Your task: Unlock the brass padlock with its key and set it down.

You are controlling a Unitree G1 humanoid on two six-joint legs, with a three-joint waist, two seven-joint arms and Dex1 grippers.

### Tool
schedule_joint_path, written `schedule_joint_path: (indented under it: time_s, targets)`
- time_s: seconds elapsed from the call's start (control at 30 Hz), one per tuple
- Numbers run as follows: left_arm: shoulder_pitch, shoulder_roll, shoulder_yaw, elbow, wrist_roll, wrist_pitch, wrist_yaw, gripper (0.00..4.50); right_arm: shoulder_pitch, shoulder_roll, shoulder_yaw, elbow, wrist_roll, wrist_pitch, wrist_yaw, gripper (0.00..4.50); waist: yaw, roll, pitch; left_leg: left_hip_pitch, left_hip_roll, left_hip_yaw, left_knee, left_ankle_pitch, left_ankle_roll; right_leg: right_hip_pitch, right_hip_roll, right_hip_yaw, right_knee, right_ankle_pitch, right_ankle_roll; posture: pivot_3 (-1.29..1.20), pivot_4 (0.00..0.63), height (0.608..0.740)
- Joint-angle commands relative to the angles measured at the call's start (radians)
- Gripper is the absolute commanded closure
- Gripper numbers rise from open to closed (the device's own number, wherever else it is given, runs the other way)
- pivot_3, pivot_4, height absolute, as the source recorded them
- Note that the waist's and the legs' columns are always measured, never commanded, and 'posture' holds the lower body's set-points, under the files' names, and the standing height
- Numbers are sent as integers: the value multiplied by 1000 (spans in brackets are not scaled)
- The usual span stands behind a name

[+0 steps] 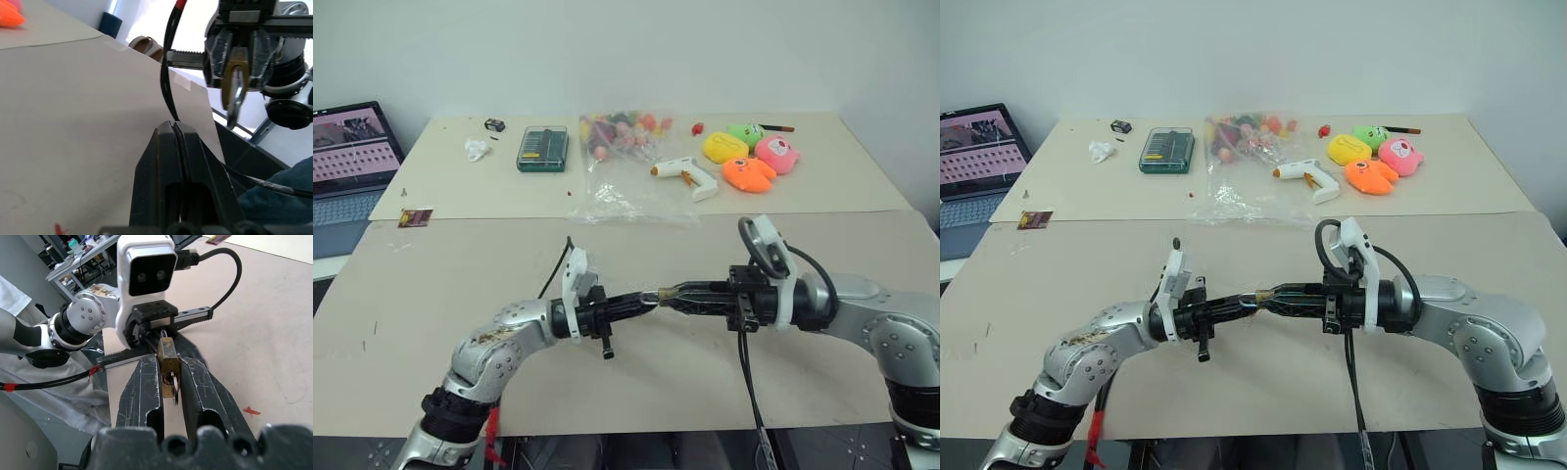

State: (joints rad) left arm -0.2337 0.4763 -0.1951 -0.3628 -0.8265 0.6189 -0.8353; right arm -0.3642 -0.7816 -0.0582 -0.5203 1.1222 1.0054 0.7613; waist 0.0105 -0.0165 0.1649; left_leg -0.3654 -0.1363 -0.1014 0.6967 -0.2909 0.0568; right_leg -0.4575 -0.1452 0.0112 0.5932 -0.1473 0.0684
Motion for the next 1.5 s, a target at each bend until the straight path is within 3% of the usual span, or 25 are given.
schedule_joint_path:
  time_s: [0.03, 0.4, 0.77, 0.93, 1.5]
  targets:
    - [24, 3, 4, -59, 0, 5, -13, 4439, 9, -21, -31, -15, -8, -22, 30, 4386, 1, 0, 0, 0, 0, 0, 0, 0, 0, 0, 0, 0, 0, 0, 0, 0, 150, 740]
    - [42, -18, 11, -71, 9, 22, -6, 4439, 0, -43, -36, 13, -30, -13, 65, 4386, 2, 0, 0, 0, 0, 0, 0, 0, 0, 0, 0, 0, 0, 0, 0, 0, 150, 740]
    - [35, -58, 1, -51, 29, 20, 21, 4439, -6, -73, -88, -2, 76, 29, 61, 4386, 3, 0, 0, 0, 0, 0, 0, 0, 0, 0, 0, 0, 0, 0, 0, 0, 150, 740]
    - [-5, -101, 62, -24, -22, 68, 72, 4439, 28, -88, -90, -17, 85, 24, 70, 4386, 4, 0, 0, 0, 0, 0, 0, 0, 0, 0, 0, 0, -1, 0, 0, 0, 150, 740]
    - [-11, -100, 89, -120, -126, 175, 121, 4439, 16, -91, -73, 30, 16, 9, 104, 4386, 3, 0, 0, 0, 0, 0, 0, 0, 0, 0, 0, 0, 0, 0, 0, 0, 150, 740]
